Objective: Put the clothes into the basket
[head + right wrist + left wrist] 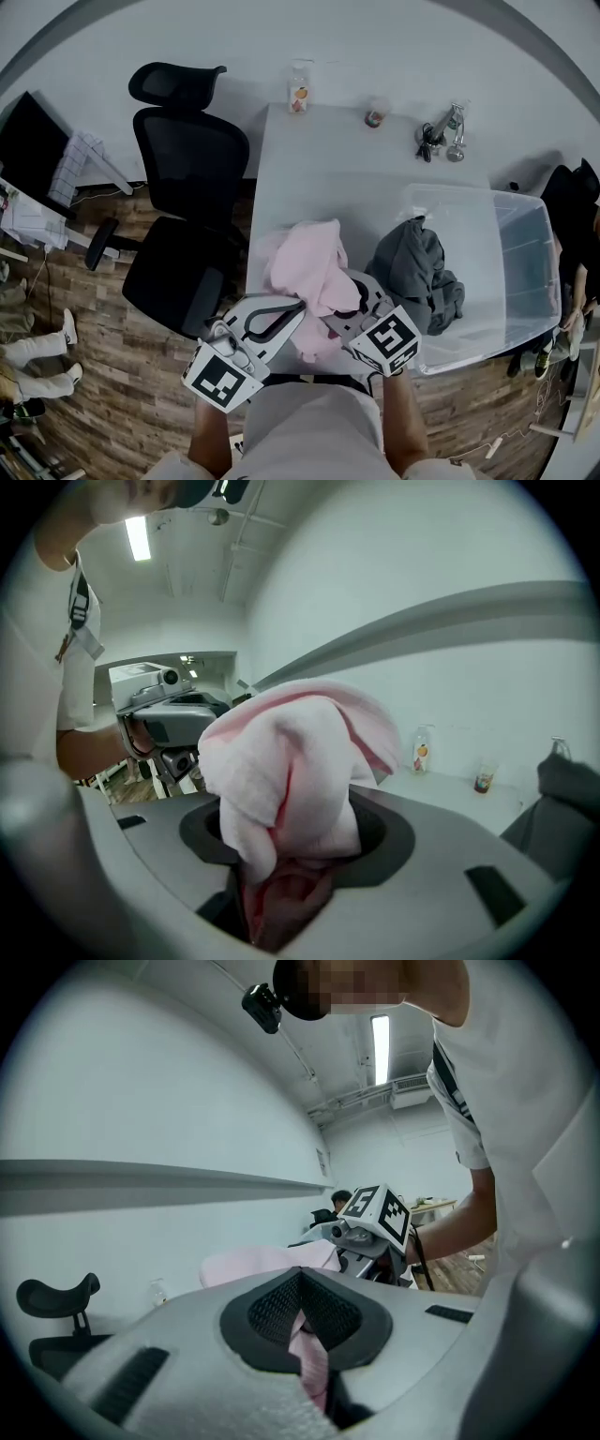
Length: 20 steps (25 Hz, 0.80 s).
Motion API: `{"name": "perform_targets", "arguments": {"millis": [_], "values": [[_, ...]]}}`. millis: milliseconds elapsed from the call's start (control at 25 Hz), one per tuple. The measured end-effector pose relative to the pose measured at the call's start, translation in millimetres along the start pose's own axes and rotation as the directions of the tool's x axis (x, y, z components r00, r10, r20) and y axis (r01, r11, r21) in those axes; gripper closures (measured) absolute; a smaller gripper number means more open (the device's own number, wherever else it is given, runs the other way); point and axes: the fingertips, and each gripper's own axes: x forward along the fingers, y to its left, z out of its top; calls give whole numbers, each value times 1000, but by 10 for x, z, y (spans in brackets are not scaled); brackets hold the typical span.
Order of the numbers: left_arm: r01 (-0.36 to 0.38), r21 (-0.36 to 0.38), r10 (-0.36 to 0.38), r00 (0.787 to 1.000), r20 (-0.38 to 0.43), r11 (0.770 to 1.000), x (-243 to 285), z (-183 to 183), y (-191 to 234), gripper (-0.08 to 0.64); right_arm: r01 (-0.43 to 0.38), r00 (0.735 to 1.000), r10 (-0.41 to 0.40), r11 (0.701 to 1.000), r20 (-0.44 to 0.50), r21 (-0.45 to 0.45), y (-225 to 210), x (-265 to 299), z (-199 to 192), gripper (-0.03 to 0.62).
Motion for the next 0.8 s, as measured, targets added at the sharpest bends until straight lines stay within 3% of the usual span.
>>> {"name": "perform_targets", "arguments": {"millis": [480, 800], "values": [[70, 88, -74, 996, 43, 994, 191, 632, 3, 560, 119, 989, -111, 990, 100, -81, -229, -493, 659, 360], [127, 135, -141, 985, 98, 983, 394, 984, -54, 559, 216, 959, -195, 973, 207, -86, -368, -946, 1035, 360]]}}
